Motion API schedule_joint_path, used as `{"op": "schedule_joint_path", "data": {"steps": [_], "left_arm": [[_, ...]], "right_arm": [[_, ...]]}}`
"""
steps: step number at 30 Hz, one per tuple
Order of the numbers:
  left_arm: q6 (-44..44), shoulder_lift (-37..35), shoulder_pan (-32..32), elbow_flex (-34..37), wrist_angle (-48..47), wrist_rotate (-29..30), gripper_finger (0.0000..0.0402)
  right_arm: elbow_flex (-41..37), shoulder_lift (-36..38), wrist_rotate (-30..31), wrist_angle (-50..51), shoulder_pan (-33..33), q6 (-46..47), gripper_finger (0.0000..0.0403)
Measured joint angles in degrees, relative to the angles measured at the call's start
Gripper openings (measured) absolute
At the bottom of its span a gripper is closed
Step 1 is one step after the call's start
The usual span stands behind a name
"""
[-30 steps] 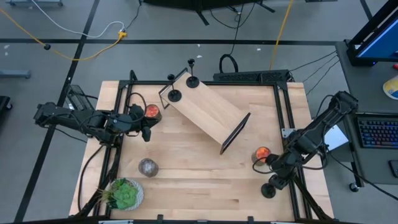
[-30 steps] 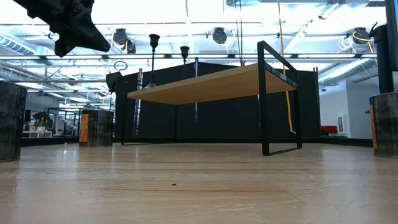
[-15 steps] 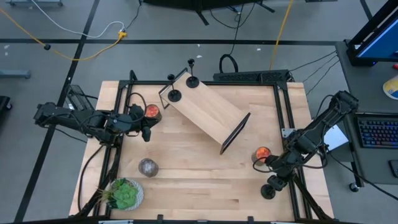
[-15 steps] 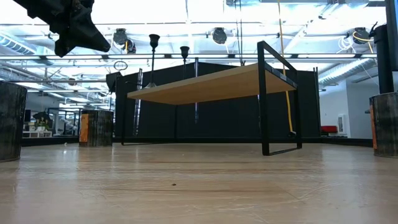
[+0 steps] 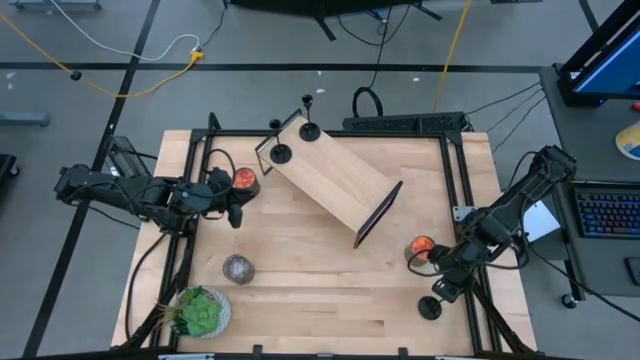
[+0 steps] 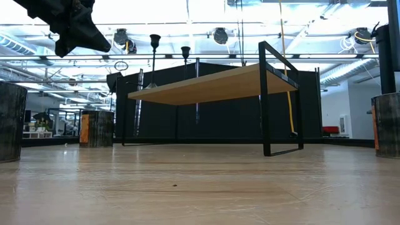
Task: Pick & Place candle stick holders
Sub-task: Put the black candle holder on the shelf
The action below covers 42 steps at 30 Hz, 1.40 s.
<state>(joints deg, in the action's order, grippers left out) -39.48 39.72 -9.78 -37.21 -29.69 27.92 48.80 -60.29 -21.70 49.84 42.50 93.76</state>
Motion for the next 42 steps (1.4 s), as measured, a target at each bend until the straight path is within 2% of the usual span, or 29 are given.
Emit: {"op": "schedule_joint_path", "data": {"steps": [4, 10, 13, 19, 24, 29, 36, 42], "left_arm": [[1.7, 0.0, 0.0, 0.0, 2.0, -2.4, 0.0037], [8.8, 0.0, 0.0, 0.0, 9.7, -5.4, 0.0037], [10.8, 0.0, 0.0, 0.0, 12.7, -7.0, 0.0037], [11.3, 0.0, 0.0, 0.0, 14.6, -9.7, 0.0037], [11.5, 0.8, 0.0, 0.0, 17.0, -11.4, 0.0037], [12.7, 3.3, -0.1, -0.1, 22.7, -12.9, 0.0037], [14.2, 9.6, -0.5, -0.1, 33.0, -16.9, 0.0037], [13.4, 15.5, -0.5, -0.1, 43.6, -24.2, 0.0038]], "right_arm": [[0.0, 0.0, 0.4, -1.1, 0.0, -1.4, 0.0017], [1.4, 0.0, 0.5, -2.8, -1.0, -4.2, 0.0017], [3.1, -0.1, 2.2, -2.2, -1.9, -6.2, 0.0016], [5.8, -0.4, 7.2, -3.4, -4.1, -9.7, 0.0005], [5.9, -0.4, 7.9, -6.1, -6.4, -12.9, 0.0005], [5.9, -0.4, 7.5, -6.9, -9.0, -16.2, 0.0005], [6.0, -0.4, 9.3, -14.2, -14.0, -21.9, 0.0005], [6.0, -2.0, 9.6, -21.6, -18.9, -27.6, 0.0005]]}}
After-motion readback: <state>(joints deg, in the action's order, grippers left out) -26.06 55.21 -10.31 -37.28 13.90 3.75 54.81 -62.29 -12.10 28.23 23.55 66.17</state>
